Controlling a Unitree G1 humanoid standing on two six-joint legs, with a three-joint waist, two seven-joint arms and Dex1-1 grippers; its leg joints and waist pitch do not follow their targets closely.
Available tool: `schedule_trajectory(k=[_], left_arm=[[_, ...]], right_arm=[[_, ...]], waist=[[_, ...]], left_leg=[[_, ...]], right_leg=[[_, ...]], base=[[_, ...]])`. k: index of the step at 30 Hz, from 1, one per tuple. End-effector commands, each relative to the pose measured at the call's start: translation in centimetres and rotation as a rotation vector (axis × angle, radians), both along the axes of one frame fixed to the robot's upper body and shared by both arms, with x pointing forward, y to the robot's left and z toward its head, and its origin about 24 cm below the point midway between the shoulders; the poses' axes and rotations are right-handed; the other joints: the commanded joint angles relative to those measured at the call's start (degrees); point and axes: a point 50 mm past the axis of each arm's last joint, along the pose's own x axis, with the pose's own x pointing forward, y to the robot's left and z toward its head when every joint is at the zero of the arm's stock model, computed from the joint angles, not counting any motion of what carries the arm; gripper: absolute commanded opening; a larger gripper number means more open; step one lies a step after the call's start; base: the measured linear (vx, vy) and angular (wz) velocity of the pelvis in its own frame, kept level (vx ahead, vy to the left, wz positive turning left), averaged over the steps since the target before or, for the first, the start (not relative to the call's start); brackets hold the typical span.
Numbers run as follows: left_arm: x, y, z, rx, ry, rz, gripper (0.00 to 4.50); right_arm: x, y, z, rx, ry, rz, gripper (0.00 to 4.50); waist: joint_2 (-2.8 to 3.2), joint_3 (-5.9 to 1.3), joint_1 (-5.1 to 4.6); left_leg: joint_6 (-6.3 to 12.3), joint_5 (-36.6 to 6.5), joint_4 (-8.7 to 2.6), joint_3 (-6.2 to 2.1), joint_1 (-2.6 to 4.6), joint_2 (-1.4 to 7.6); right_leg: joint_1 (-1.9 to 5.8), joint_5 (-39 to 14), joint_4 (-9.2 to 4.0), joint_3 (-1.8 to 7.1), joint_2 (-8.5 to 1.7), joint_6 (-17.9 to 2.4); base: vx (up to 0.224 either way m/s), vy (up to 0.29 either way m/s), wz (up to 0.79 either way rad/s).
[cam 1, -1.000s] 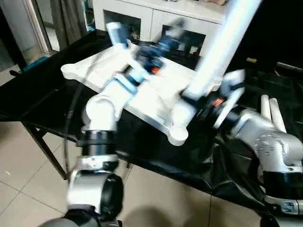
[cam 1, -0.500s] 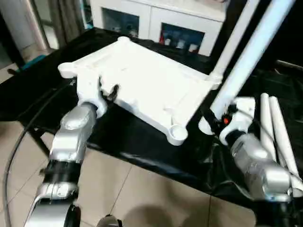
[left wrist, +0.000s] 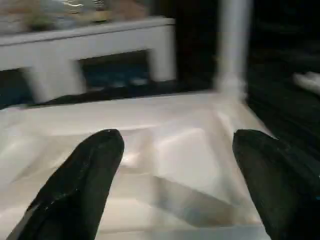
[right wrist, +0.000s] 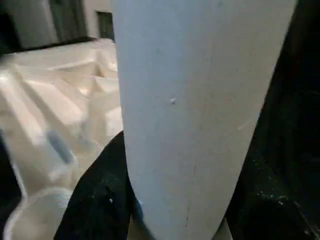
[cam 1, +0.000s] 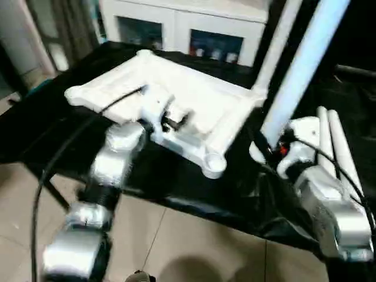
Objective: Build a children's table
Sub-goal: Insert table leg to table base
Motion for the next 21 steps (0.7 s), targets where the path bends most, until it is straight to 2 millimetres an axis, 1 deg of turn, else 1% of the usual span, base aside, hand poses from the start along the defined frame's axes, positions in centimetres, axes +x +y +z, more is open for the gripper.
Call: schedule_trajectory(k=[1,2,3,4,5,6,7,8,9,10,11,12,13,14,15,16,17,18,19,20,21], left_arm=[[-0.7,1.9,-0.1,-0.045,-0.012,0.127,4.07],[-1.4,2.2,-0.5,-0.029,-0.015,0.151,4.07],[-1.4,2.2,-0.5,-0.029,-0.015,0.151,4.07],[-2.5,2.4,-1.3,-0.006,-0.009,0.161,4.07],[-2.6,2.4,-1.5,-0.005,0.001,0.158,4.07],[-2.7,2.5,-1.6,0.006,0.001,0.167,4.07],[-2.7,2.5,-1.6,0.015,-0.007,0.169,4.07],[-2.7,2.4,-1.5,0.033,-0.008,0.175,4.07],[-2.7,2.4,-1.5,0.034,-0.008,0.175,4.07],[-2.6,2.4,-1.0,0.063,-0.028,0.179,4.07],[-2.5,2.2,-0.9,0.063,-0.024,0.165,4.07],[-2.4,2.0,-0.7,0.082,-0.026,0.148,4.07],[-2.4,2.0,-0.8,0.084,-0.024,0.153,4.07],[-2.4,2.1,-0.9,0.083,-0.017,0.166,4.07],[-2.4,2.2,-1.0,0.081,-0.012,0.171,4.07],[-2.4,2.2,-1.0,0.083,-0.007,0.181,4.07],[-2.4,2.3,-1.0,0.103,-0.017,0.192,4.07],[-2.4,2.2,-0.9,0.106,-0.022,0.187,4.07],[-2.4,2.1,-0.9,0.123,-0.026,0.181,4.07],[-2.3,2.2,-0.9,0.144,-0.025,0.19,4.07],[-2.3,2.3,-0.9,0.145,-0.024,0.191,4.07]], right_arm=[[-0.2,-0.3,0.2,0.026,-0.022,-0.05,1.93],[-0.4,-0.3,-0.2,0.042,-0.011,-0.068,1.93],[-0.4,-0.3,-0.2,0.042,-0.011,-0.068,1.93],[-0.6,0.1,-0.6,0.07,0.006,-0.056,1.93],[-0.6,0.4,-0.7,0.077,0.009,-0.046,1.93],[-0.6,0.6,-0.8,0.085,0.013,-0.049,1.93],[-0.5,0.7,-0.9,0.101,0.019,-0.058,1.93],[-0.4,0.8,-1.0,0.109,0.022,-0.061,1.93],[-0.4,0.8,-1.0,0.109,0.022,-0.061,1.93],[-0.3,1.1,-1.1,0.105,0.024,-0.063,1.93],[-0.2,1.1,-1.2,0.101,0.026,-0.064,1.93],[-0.2,0.9,-1.3,0.102,0.032,-0.077,1.93],[-0.2,0.8,-1.4,0.105,0.036,-0.087,1.93],[-0.3,0.7,-1.5,0.104,0.04,-0.1,1.93],[-0.3,0.7,-1.5,0.103,0.042,-0.104,1.93],[-0.3,0.6,-1.6,0.099,0.042,-0.109,1.93],[-0.3,0.7,-1.6,0.103,0.041,-0.111,1.93],[-0.3,0.7,-1.6,0.113,0.042,-0.111,1.93],[-0.2,0.7,-1.6,0.12,0.039,-0.117,1.93],[-0.1,0.8,-1.6,0.121,0.04,-0.119,1.93],[-0.1,0.8,-1.6,0.121,0.041,-0.119,1.93]], waist=[[-0.24,-4.34,0.4],[-0.94,-4.24,0.0],[-0.66,-4.13,0.07],[-1.38,-4.04,0.09],[-0.95,-4.02,0.28],[-0.48,-3.69,0.34],[-0.45,-3.74,0.48],[-0.27,-3.48,0.64],[-0.45,-3.41,0.64],[-0.03,-3.55,1.14],[-0.56,-3.65,1.38],[-0.52,-3.75,1.8],[-0.35,-3.86,2.58],[-0.57,-4.19,3.01],[-1.2,-4.2,3.53],[-1.38,-4.08,4.6],[-0.3,-3.81,4.43],[0.58,-3.75,4.01],[1.55,-4.11,1.53],[2.68,-4.33,0.08],[3.12,-4.44,-0.18]], left_leg=[[1.87,-10.4,-3.51,-0.88,1.2,1.45],[1.82,-11.1,-3.66,-0.87,1.14,1.66],[1.63,-11.6,-3.79,-0.93,1.2,1.73],[1.3,-13.6,-3.77,-0.7,1.67,1.82],[1.06,-13.7,-3.94,-0.95,1.62,2.0],[0.29,-15.0,-4.19,-0.88,1.74,1.99],[-0.72,-16.5,-4.27,-0.93,2.07,1.96],[-1.93,-21.4,-4.58,-1.04,2.71,1.99],[-2.12,-22.7,-4.66,-1.02,2.57,1.9],[-1.45,-22.2,-4.63,-1.03,2.24,1.76],[0.59,-20.5,-4.26,-0.56,1.57,1.38],[1.88,-19.0,-3.9,-0.5,1.32,1.26],[4.83,-16.2,-2.58,-0.44,1.03,0.94],[4.64,-15.1,-0.18,0.1,2.03,1.15],[5.33,-13.2,0.97,-0.35,0.66,0.54],[6.28,-12.3,2.95,-1.95,-0.22,0.83],[5.53,-11.2,1.89,-3.34,-0.46,1.17],[4.71,-11.3,-0.45,-2.95,0.56,1.43],[2.88,-14.2,-3.47,-1.54,4.83,1.31],[5.18,-16.5,-5.52,-2.88,4.1,1.53],[4.27,-15.6,-5.87,-2.97,4.12,1.66]], right_leg=[[2.62,-4.3,-4.23,1.51,-2.47,-12.1],[2.53,-6.0,-4.45,1.47,-2.28,-11.6],[2.38,-7.5,-4.49,1.44,-2.36,-11.3],[1.85,-10.6,-4.9,1.54,-2.1,-10.3],[1.99,-11.1,-4.69,1.57,-2.38,-10.1],[1.42,-13.2,-5.1,1.63,-2.2,-9.2],[1.14,-14.3,-5.19,1.67,-2.08,-8.3],[0.94,-18.4,-5.56,1.64,-2.14,-7.1],[0.99,-19.9,-5.86,1.85,-2.47,-6.3],[1.4,-21.1,-6.11,2.3,-3.52,-5.4],[1.89,-21.4,-6.6,2.88,-4.44,-4.4],[2.18,-21.5,-6.82,3.26,-5.16,-4.1],[2.39,-21.9,-7.73,4.52,-7.1,-3.5],[1.68,-22.6,-8.19,8.06,-7.66,-3.6],[2.76,-21.4,-8.49,9.66,-8.44,-4.0],[3.02,-21.0,-9.13,12.26,-10.49,-4.9],[2.56,-21.3,-8.58,11.66,-8.62,-6.6],[1.48,-20.6,-7.69,9.65,-5.27,-6.7],[-2.48,-15.4,-4.16,4.63,2.31,-5.5],[-2.03,-8.5,-0.88,0.75,2.83,-6.4],[-2.15,-5.7,0.09,-0.04,2.57,-6.7]], base=[[0.0,0.0,0.0],[0.0,0.0,0.0],[0.0,0.0,0.0],[0.0,0.0,0.0],[0.0,0.0,0.0],[0.0,0.0,0.0],[0.0,0.0,0.0],[0.0,0.0,0.0],[0.0,0.0,0.0],[0.0,0.0,0.0],[0.0,0.0,0.0],[0.0,0.0,0.0],[0.0,0.0,0.0],[-0.005,0.074,-0.17],[0.006,0.139,-0.35],[0.006,0.139,-0.35],[0.014,0.188,-0.42],[-0.005,0.218,-0.38],[-0.005,0.218,-0.38],[-0.026,0.219,-0.09],[-0.03,0.175,0.05]])
